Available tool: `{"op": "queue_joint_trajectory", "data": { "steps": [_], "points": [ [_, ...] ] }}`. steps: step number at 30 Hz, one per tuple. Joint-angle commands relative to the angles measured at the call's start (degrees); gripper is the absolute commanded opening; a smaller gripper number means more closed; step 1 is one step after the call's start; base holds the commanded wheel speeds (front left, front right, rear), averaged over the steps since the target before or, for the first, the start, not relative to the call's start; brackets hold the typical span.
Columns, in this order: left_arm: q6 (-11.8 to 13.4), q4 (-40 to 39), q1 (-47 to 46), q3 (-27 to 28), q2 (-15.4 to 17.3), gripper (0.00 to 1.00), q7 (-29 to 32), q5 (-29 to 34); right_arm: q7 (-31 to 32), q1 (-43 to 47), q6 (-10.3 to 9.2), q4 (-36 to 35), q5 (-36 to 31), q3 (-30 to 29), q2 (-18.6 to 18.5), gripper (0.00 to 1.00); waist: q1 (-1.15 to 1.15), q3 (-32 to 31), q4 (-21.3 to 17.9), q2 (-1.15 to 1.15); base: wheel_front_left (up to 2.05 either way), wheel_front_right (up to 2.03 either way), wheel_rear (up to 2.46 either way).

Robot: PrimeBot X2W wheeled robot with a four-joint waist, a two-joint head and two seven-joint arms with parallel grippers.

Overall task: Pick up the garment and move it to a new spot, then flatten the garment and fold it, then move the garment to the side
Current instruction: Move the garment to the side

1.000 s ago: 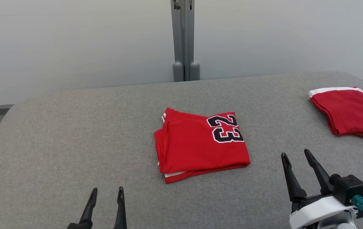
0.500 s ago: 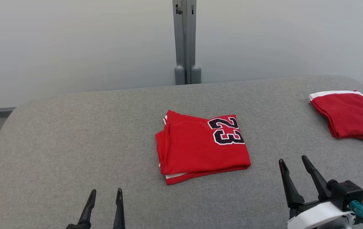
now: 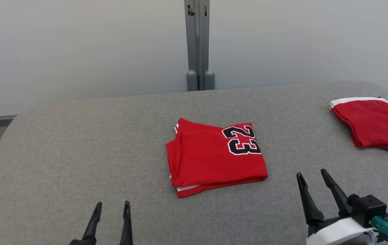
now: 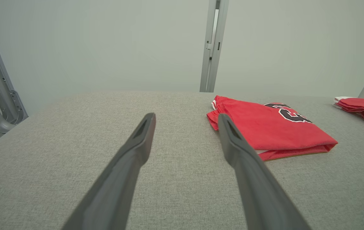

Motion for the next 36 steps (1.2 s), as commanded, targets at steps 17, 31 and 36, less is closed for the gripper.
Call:
{"op": "queue_joint_trajectory", "data": {
  "steps": [17, 31, 36],
  "points": [
    [-0.2, -0.5, 1.0, -0.4, 0.1, 1.00, 0.0, -0.2, -0.2, -0.1, -0.01, 1.1, 0.8, 0.7, -0.1, 1.00, 0.00, 1.6, 0.1, 0.00, 0.00, 0.00, 0.00],
    [-0.5, -1.6, -4.4, -3.2, 0.1, 1.00, 0.0, 0.5, -0.2, -8.1, -0.01, 6.5, 7.0, 2.1, -1.0, 1.00, 0.00, 9.8, 3.1, 0.00, 0.00, 0.00, 0.00],
    [-0.2, -2.7, -7.5, -5.4, 0.1, 1.00, 0.0, 0.5, 1.4, -17.7, -0.01, 15.8, 12.7, 4.8, -2.8, 1.00, 0.00, 14.8, 4.6, 0.00, 0.00, 0.00, 0.00]
  ]
}}
